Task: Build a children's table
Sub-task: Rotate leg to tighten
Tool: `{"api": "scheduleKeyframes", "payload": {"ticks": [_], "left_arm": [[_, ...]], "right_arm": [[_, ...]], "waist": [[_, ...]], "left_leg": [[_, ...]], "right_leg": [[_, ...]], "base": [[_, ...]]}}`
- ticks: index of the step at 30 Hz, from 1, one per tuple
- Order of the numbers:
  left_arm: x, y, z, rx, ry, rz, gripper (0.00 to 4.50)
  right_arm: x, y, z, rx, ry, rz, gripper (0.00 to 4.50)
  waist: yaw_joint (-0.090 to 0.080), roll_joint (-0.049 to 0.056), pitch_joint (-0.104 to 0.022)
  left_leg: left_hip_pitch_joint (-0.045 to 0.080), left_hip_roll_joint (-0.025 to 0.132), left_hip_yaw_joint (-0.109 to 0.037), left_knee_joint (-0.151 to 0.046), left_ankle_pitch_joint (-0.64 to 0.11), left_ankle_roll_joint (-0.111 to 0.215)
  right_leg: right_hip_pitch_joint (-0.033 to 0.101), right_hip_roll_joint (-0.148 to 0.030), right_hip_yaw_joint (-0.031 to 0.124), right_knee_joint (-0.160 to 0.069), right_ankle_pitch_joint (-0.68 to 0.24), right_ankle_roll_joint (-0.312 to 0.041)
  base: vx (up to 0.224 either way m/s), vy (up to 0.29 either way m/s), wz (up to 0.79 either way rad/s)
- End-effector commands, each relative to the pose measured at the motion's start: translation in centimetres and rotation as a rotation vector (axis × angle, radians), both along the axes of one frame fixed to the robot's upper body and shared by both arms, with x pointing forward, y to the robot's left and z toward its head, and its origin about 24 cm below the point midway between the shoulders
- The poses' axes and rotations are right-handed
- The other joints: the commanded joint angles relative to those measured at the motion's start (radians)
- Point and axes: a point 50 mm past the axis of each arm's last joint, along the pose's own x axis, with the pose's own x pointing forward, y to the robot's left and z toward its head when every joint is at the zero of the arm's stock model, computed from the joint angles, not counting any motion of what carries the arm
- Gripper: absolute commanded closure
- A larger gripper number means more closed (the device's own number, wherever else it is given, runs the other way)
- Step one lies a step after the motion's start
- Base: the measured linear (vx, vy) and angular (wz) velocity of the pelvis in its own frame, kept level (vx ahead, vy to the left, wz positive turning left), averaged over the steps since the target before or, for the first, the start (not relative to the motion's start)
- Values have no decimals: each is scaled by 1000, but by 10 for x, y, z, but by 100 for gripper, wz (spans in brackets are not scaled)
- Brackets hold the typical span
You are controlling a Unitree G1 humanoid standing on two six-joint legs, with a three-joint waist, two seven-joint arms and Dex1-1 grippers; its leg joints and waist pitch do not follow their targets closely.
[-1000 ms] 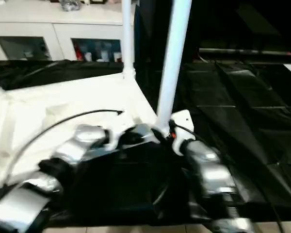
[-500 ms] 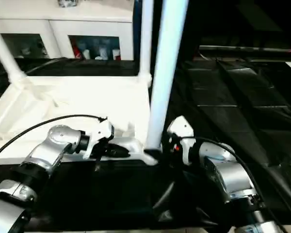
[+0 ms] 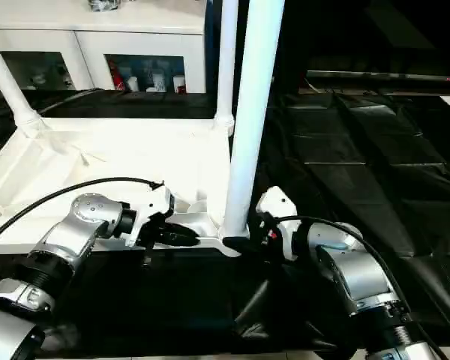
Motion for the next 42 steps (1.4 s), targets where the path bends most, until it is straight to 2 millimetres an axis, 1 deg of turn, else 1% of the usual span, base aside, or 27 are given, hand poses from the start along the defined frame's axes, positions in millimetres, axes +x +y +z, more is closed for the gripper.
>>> {"api": "scheduleKeyframes", "payload": {"ticks": [1, 3, 5, 7, 8, 9, 10, 11, 12, 13, 14, 15, 17, 19, 22, 26, 27, 28, 30, 31, 33, 36, 37, 39, 40, 41, 42], "left_arm": [[-4, 2, -3, -20, 23, -4, 450], [-2, 1, -5, -14, 16, 20, 450], [2, -3, -9, 14, -11, 81, 450], [3, -4, -10, 22, -18, 96, 450], [6, -10, -12, 23, -32, 133, 450], [8, -16, -14, 22, -40, 163, 450], [10, -21, -15, 23, -45, 184, 450], [11, -26, -16, 22, -48, 201, 450], [14, -41, -17, 24, -54, 235, 450], [14, -45, -17, 26, -56, 242, 450], [15, -50, -18, 29, -60, 251, 450], [15, -55, -18, 33, -62, 259, 450], [15, -68, -19, 34, -65, 268, 450], [15, -80, -19, 30, -67, 270, 450], [15, -88, -18, 25, -74, 257, 450], [15, -80, -19, 42, -74, 248, 450], [16, -78, -19, 47, -73, 248, 450], [16, -74, -20, 53, -70, 243, 450], [16, -65, -20, 64, -60, 230, 450], [16, -61, -20, 68, -56, 223, 450], [16, -55, -20, 77, -51, 209, 450], [13, -42, -18, 78, -43, 148, 450], [10, -37, -15, 53, -37, 98, 450], [3, -25, -10, 6, -1, 9, 450], [2, -22, -10, 8, 6, -7, 450], [-1, -17, -9, 15, 18, -43, 450], [-3, -11, -9, 34, 30, -62, 450]], "right_arm": [[-1, -2, 0, -9, -7, -4, 182], [-1, -1, -4, -8, 0, -24, 186], [4, -2, -12, -12, -3, -133, 186], [6, -2, -14, -14, -4, -161, 187], [9, -1, -20, -13, 17, -245, 187], [11, 1, -25, -14, 34, -302, 187], [12, 3, -29, -16, 45, -340, 187], [13, 8, -30, -9, 49, -379, 187], [17, 20, -33, 14, 53, -466, 187], [18, 24, -33, 21, 53, -489, 187], [19, 28, -33, 30, 52, -513, 187], [20, 33, -33, 39, 47, -534, 187], [23, 43, -32, 52, 34, -582, 188], [25, 53, -30, 54, 7, -583, 188], [27, 62, -24, 71, -36, -550, 188], [28, 56, -17, 100, -68, -500, 188], [28, 53, -15, 114, -72, -493, 132], [28, 48, -12, 128, -79, -480, 118], [26, 36, -7, 129, -85, -426, 118], [25, 32, -6, 117, -83, -396, 102], [23, 26, -4, 96, -82, -356, 76], [17, 12, 1, 66, -71, -240, 76], [13, 7, 2, 48, -60, -191, 76], [7, 0, 4, 21, -29, -102, 76], [6, -1, 4, 17, -27, -95, 76], [6, -2, 5, 9, -24, -80, 76], [6, -2, 5, -4, -25, -65, 76]], "waist": [[4, -13, -54], [4, -13, -53], [2, -13, -51], [0, -13, -47], [-2, -17, -47], [-3, -14, -42], [-5, -15, -41], [-4, -15, -41], [-6, -14, -41], [-6, -17, -42], [-5, -17, -43], [-3, -14, -42], [-4, -15, -43], [-2, -14, -43], [-1, -16, -45], [0, -15, -43], [0, -14, -44], [0, -15, -44], [4, -17, -45], [4, -17, -46], [6, -17, -48], [10, -19, -52], [8, -19, -51], [7, -20, -52], [5, -19, -52], [3, -15, -51], [2, -15, -51]], "left_leg": [[-2, 5, 14, -51, -135, 85], [-3, 4, 14, -50, -129, 90], [-4, 3, 14, -51, -144, 82], [-1, 4, 13, -56, -196, 57], [-2, 4, 13, -56, -203, 53], [1, 2, 13, -60, -228, 34], [1, 1, 12, -62, -242, 27], [2, 1, 10, -63, -255, 20], [5, 1, 10, -64, -269, 7], [3, -1, 8, -65, -268, -1], [2, 0, 7, -66, -266, -4], [6, 0, 7, -66, -272, -4], [3, -3, 7, -66, -276, -5], [6, -1, 6, -68, -282, -3], [3, -5, 7, -66, -282, 5], [1, -3, 6, -68, -285, 13], [1, -2, 6, -68, -287, 16], [0, -2, 6, -68, -284, 17], [0, -1, 9, -64, -268, 32], [-1, -1, 8, -64, -260, 36], [-6, -1, 8, -60, -211, 51], [-7, -2, 8, -55, -159, 71], [-6, -1, 11, -53, -156, 86], [-8, 1, 9, -54, -152, 95], [-10, 2, 9, -53, -147, 101], [-6, 4, 11, -54, -155, 101], [-3, 5, 12, -54, -160, 97]], "right_leg": [[60, -24, 23, -58, -31, -272], [60, -23, 22, -57, -18, -275], [58, -24, 22, -61, -50, -271], [54, -24, 22, -70, -146, -250], [55, -24, 22, -71, -163, -242], [49, -23, 23, -79, -234, -219], [49, -23, 22, -81, -261, -210], [49, -23, 22, -83, -287, -200], [43, -23, 24, -86, -320, -184], [45, -22, 25, -87, -333, -169], [45, -23, 25, -87, -334, -164], [41, -23, 27, -90, -333, -159], [41, -20, 28, -90, -328, -154], [39, -21, 28, -91, -328, -152], [40, -19, 31, -92, -309, -148], [41, -19, 32, -91, -300, -149], [41, -19, 32, -91, -295, -152], [42, -20, 32, -91, -287, -153], [44, -20, 33, -88, -243, -169], [46, -20, 33, -86, -233, -172], [53, -19, 32, -79, -161, -187], [61, -19, 31, -69, -72, -212], [58, -20, 31, -68, -51, -228], [64, -21, 31, -64, -40, -243], [62, -22, 31, -63, -32, -247], [57, -22, 31, -65, -39, -259], [54, -20, 32, -64, -40, -267]], "base": [[0, 0, 0], [0, 0, 0], [0, 0, 0], [0, 0, 0], [0, 0, 0], [0, 0, 0], [0, 0, 0], [0, 0, 0], [0, 0, 0], [0, 0, 0], [0, 0, 0], [0, 0, 0], [0, 0, 0], [0, 0, 0], [0, 0, 0], [0, 0, 0], [0, 0, 0], [0, 0, 0], [0, 0, 0], [0, 0, 0], [0, 0, 0], [0, 0, 0], [0, 0, 0], [0, 0, 0], [0, 0, 0], [0, 0, 0], [0, 0, 0]]}}
